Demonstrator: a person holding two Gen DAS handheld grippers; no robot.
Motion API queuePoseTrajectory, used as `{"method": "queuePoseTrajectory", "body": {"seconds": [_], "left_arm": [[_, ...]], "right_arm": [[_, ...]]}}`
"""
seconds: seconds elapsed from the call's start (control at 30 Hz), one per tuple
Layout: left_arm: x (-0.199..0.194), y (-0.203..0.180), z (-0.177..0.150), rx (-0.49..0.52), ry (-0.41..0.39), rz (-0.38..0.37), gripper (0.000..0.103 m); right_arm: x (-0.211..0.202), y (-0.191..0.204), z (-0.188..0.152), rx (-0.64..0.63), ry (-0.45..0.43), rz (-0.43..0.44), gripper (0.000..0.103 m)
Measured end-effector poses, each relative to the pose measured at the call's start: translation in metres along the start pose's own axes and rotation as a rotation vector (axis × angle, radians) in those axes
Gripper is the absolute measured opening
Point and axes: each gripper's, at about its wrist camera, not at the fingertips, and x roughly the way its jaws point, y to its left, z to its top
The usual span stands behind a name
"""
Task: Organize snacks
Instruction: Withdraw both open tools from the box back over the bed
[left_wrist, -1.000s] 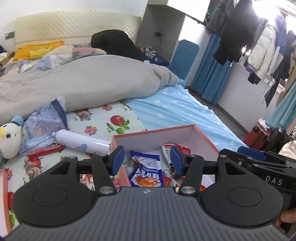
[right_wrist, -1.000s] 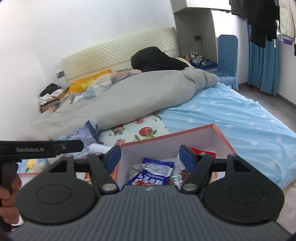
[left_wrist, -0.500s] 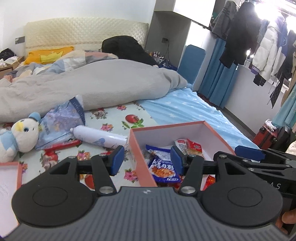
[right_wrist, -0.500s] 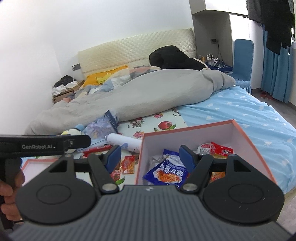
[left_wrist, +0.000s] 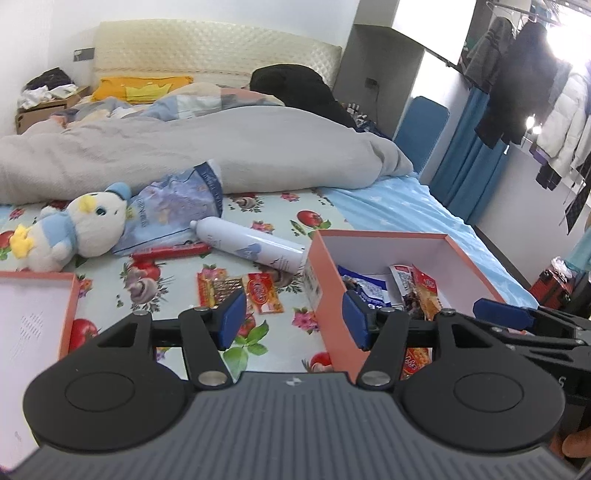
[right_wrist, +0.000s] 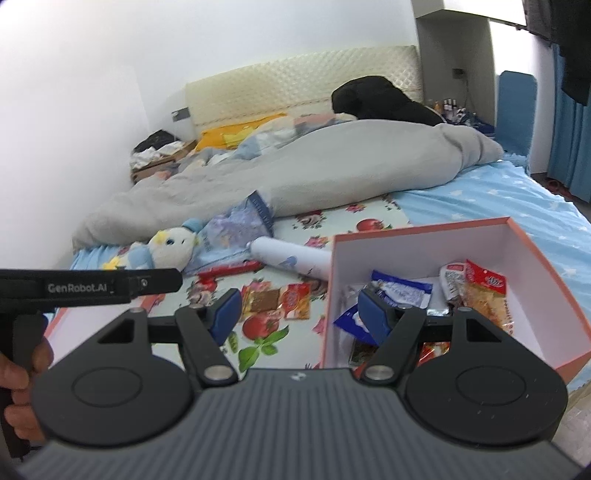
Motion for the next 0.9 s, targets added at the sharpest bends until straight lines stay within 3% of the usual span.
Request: {"method": "queuePoseTrajectory", "body": {"seconds": [0.63, 0.9], "left_arm": [[-0.055, 0.055, -0.044, -0.088, -0.039, 0.103, 0.063], [-0.052, 0.084, -0.063, -0.134, -0.012, 0.114, 0.063]], "right_arm": [[0.007, 0.039, -0.037, -0.024, 0.043, 0.069, 0.071], [0.015, 0.05, -0.054, -0.034, 0.043, 0.066, 0.071]]}}
